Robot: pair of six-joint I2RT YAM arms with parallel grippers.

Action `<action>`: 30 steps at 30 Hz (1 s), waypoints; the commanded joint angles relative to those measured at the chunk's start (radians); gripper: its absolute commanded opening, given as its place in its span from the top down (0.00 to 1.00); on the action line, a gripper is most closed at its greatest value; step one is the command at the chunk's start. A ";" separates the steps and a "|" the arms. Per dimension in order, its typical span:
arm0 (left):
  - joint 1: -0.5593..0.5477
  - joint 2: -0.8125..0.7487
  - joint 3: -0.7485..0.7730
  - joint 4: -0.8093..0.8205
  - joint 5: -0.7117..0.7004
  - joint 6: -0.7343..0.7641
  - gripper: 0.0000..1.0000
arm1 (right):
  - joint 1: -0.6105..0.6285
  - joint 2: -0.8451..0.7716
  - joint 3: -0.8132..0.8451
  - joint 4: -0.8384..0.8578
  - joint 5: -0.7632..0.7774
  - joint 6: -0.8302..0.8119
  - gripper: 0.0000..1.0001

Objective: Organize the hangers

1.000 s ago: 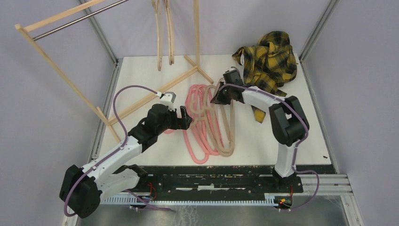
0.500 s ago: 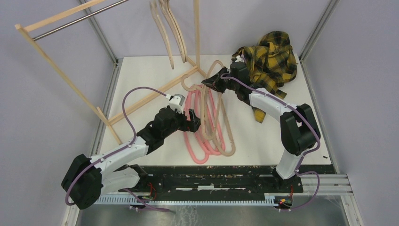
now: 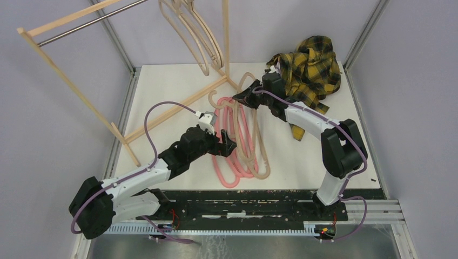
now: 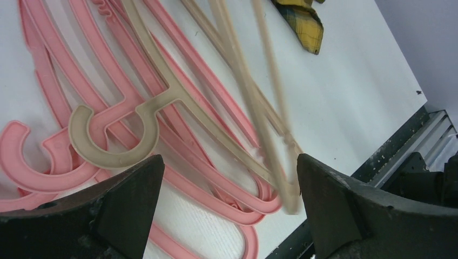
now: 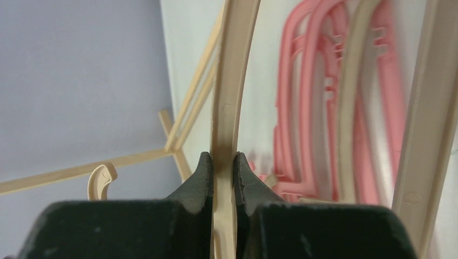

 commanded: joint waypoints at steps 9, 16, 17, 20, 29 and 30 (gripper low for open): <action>-0.007 -0.082 0.000 0.032 0.009 -0.022 0.01 | -0.008 -0.010 -0.003 0.050 0.019 -0.011 0.99; -0.006 0.015 -0.032 0.197 0.076 -0.070 0.01 | 0.044 0.024 0.038 0.107 -0.020 0.038 0.99; -0.008 0.024 -0.038 0.219 0.087 -0.080 0.01 | 0.050 0.029 0.043 0.109 -0.023 0.045 0.99; -0.014 0.061 -0.044 0.247 0.100 -0.091 0.01 | 0.061 0.040 0.044 0.170 -0.047 0.095 0.99; -0.027 0.084 -0.103 0.286 0.056 -0.092 0.12 | 0.066 0.006 -0.001 0.344 -0.135 0.263 0.99; -0.026 0.085 -0.104 0.287 0.058 -0.089 0.20 | 0.065 -0.003 -0.005 0.346 -0.133 0.264 0.99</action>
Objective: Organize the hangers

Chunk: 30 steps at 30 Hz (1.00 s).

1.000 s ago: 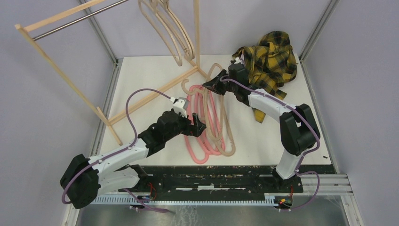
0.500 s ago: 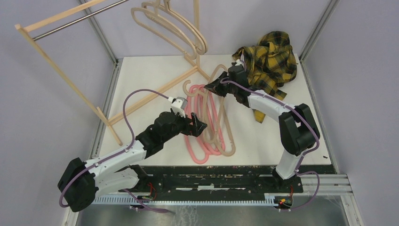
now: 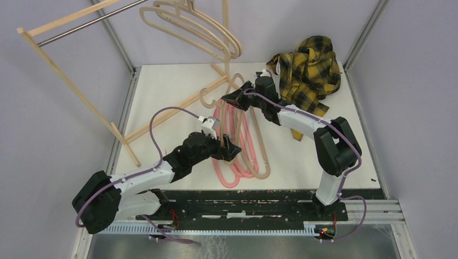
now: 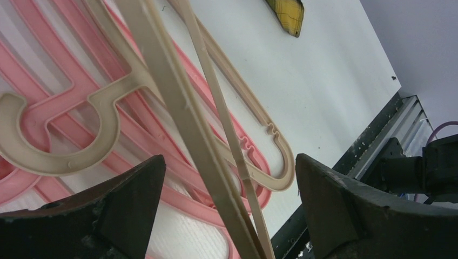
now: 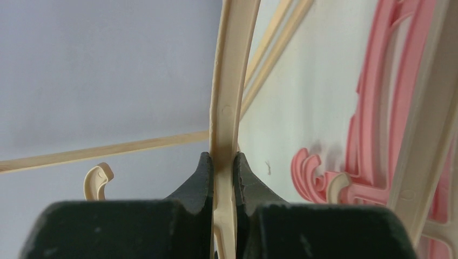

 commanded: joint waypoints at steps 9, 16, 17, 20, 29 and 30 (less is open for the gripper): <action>-0.004 -0.012 -0.013 0.065 -0.022 -0.045 0.97 | -0.004 -0.056 0.002 0.077 -0.060 0.058 0.92; -0.003 -0.134 -0.005 -0.133 -0.201 -0.088 0.97 | -0.053 -0.155 -0.036 -0.208 0.010 -0.159 0.25; -0.004 -0.158 -0.004 -0.164 -0.235 -0.095 0.97 | -0.062 -0.182 -0.047 -0.254 0.040 -0.204 0.20; -0.003 -0.245 0.008 -0.264 -0.352 -0.107 0.97 | -0.087 -0.271 -0.079 -0.369 0.127 -0.330 0.12; -0.001 -0.389 0.110 -0.537 -0.711 -0.167 0.97 | -0.094 -0.445 -0.115 -0.598 0.362 -0.595 0.09; 0.004 -0.369 0.149 -0.567 -0.733 -0.164 0.97 | -0.094 -0.453 -0.120 -0.605 0.374 -0.602 0.09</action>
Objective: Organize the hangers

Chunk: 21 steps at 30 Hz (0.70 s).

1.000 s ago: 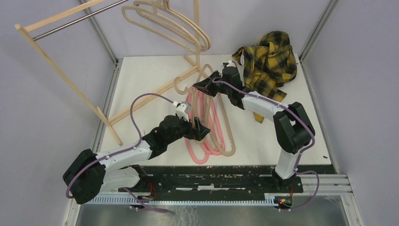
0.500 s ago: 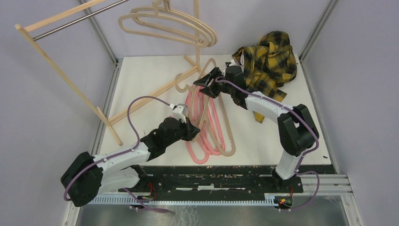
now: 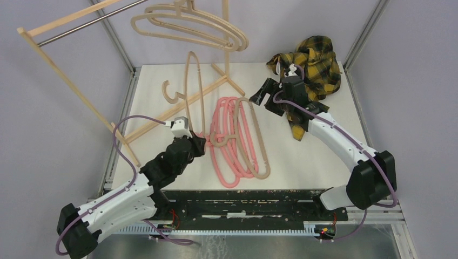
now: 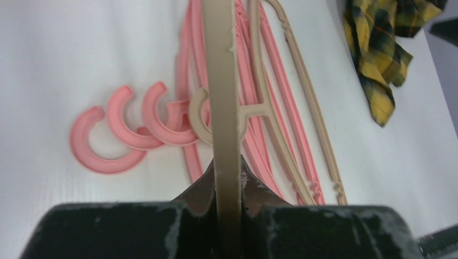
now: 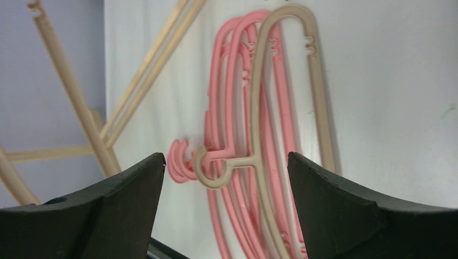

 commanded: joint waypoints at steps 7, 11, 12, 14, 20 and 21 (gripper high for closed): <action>0.065 0.162 0.331 -0.257 -0.328 0.016 0.97 | 0.006 -0.092 -0.050 -0.117 0.149 -0.156 0.09; 0.200 0.160 0.327 -0.244 -0.251 0.045 0.97 | 0.000 -0.115 -0.059 -0.137 0.176 -0.172 0.08; 0.241 0.160 0.316 -0.240 -0.213 0.047 0.97 | -0.002 -0.120 -0.060 -0.142 0.179 -0.179 0.08; 0.298 0.154 0.276 -0.216 -0.156 0.041 0.97 | -0.009 -0.133 -0.064 -0.146 0.187 -0.184 0.08; 0.321 0.153 0.220 -0.181 -0.182 0.029 0.97 | -0.026 -0.153 -0.083 -0.134 0.192 -0.187 0.07; 0.321 0.150 0.235 -0.179 -0.191 0.038 0.97 | -0.027 -0.152 -0.083 -0.138 0.191 -0.191 0.07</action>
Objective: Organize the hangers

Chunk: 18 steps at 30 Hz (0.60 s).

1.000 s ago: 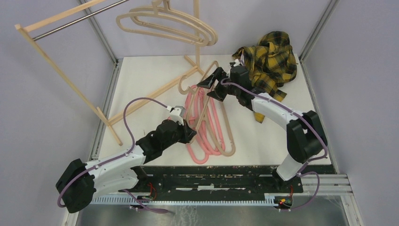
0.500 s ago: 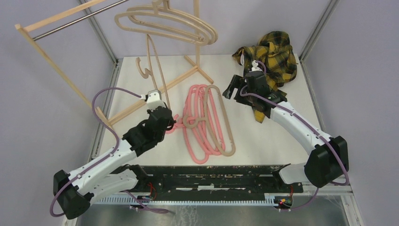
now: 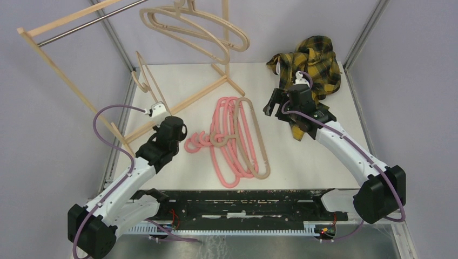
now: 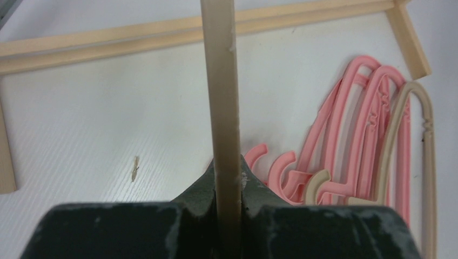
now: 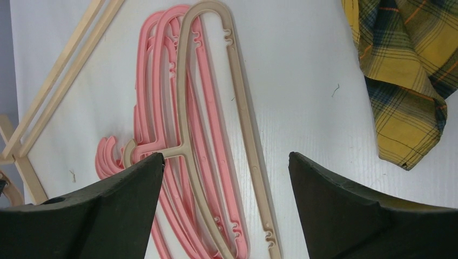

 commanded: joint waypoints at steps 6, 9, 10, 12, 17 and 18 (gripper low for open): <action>0.005 -0.006 0.178 0.048 -0.064 0.105 0.97 | -0.027 -0.023 -0.032 0.027 0.022 -0.025 0.07; 0.004 0.028 0.265 0.048 -0.080 0.163 0.97 | -0.035 -0.012 -0.038 0.032 0.009 -0.021 0.07; 0.006 0.047 0.296 0.048 -0.079 0.186 0.97 | -0.038 -0.008 -0.038 0.032 0.004 -0.021 0.07; 0.015 0.100 0.358 0.044 -0.060 0.210 0.97 | -0.041 0.001 -0.030 0.028 -0.005 -0.022 0.07; 0.040 0.175 0.455 0.072 -0.008 0.234 0.97 | -0.047 0.003 -0.009 0.011 -0.001 -0.033 0.07; 0.040 0.184 0.468 0.076 -0.008 0.240 0.97 | -0.050 0.002 -0.007 0.010 0.002 -0.036 0.07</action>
